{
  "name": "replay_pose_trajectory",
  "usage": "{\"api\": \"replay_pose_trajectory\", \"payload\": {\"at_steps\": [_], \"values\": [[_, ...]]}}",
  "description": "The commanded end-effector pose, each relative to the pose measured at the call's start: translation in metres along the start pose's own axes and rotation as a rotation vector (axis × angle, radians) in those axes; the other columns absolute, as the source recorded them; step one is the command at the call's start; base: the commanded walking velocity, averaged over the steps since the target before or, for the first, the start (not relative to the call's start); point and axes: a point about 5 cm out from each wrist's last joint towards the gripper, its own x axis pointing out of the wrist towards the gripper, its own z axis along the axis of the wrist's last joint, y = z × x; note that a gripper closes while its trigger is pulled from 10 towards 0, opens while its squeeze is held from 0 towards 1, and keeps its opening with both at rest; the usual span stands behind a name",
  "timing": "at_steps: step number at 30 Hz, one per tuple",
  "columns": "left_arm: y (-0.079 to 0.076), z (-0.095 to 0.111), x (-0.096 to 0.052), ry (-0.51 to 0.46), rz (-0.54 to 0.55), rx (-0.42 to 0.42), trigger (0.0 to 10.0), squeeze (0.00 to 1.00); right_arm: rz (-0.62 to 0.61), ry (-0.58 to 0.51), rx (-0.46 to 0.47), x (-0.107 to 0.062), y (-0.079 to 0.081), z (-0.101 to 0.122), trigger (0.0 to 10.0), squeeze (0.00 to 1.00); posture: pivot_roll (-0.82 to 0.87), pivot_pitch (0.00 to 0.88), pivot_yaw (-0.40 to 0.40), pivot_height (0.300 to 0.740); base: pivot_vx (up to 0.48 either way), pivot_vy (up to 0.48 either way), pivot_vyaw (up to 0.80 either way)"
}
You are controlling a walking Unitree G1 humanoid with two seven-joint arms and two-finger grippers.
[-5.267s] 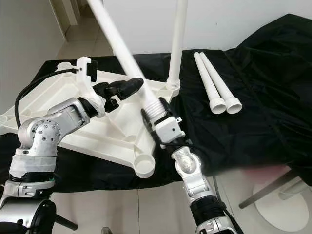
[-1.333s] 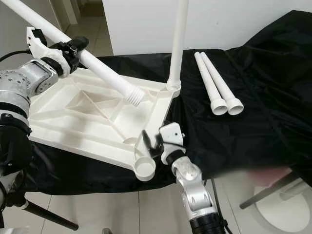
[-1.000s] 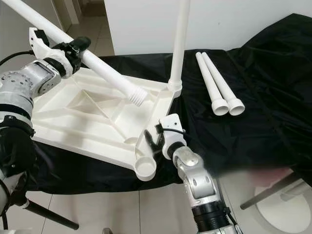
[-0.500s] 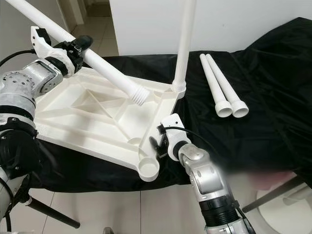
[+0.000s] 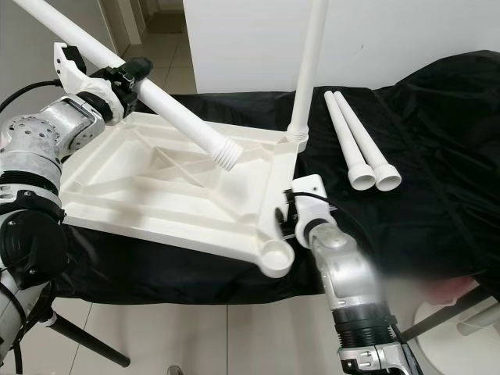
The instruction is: Building children table
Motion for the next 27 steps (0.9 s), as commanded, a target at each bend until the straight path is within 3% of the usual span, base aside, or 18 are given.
{"api": "replay_pose_trajectory", "payload": {"at_steps": [1,6,10,15,21,24,27], "values": [[-0.001,-0.002,-0.001,0.007,-0.007,0.008,10.0,0.0,-0.096,-0.1,0.038,-0.002,-0.015,0.003,10.0,0.0,-0.08,0.035,0.076,0.74,0.0,0.0,0.0],[-0.005,-0.011,-0.003,0.047,-0.053,0.041,10.0,0.0,-0.077,-0.349,0.161,-0.014,-0.008,0.027,10.0,0.0,-0.08,0.043,0.088,0.74,0.0,0.0,0.0],[-0.007,-0.014,-0.004,0.058,-0.07,0.054,10.0,0.0,-0.074,-0.367,0.174,-0.016,-0.006,0.028,10.0,0.0,-0.08,0.042,0.089,0.74,0.0,0.0,0.0],[-0.016,-0.036,-0.004,0.124,-0.119,0.167,10.0,0.0,0.016,-0.431,0.226,-0.019,-0.002,0.035,10.0,0.0,-0.07,0.042,0.083,0.74,0.0,0.0,0.0],[-0.021,-0.042,-0.003,0.136,-0.135,0.204,10.0,0.0,0.053,-0.448,0.228,-0.019,-0.001,0.038,10.0,0.0,-0.07,0.041,0.08,0.74,0.0,0.0,0.0],[-0.029,-0.053,-0.001,0.151,-0.152,0.294,10.0,0.0,0.143,-0.519,0.225,-0.02,0.003,0.048,10.0,0.0,-0.06,0.033,0.07,0.74,0.0,0.0,0.0],[-0.029,-0.053,-0.001,0.151,-0.152,0.294,10.0,0.0,0.143,-0.519,0.225,-0.02,0.003,0.048,10.0,0.0,-0.06,0.033,0.07,0.74,0.0,0.0,0.0]]}}
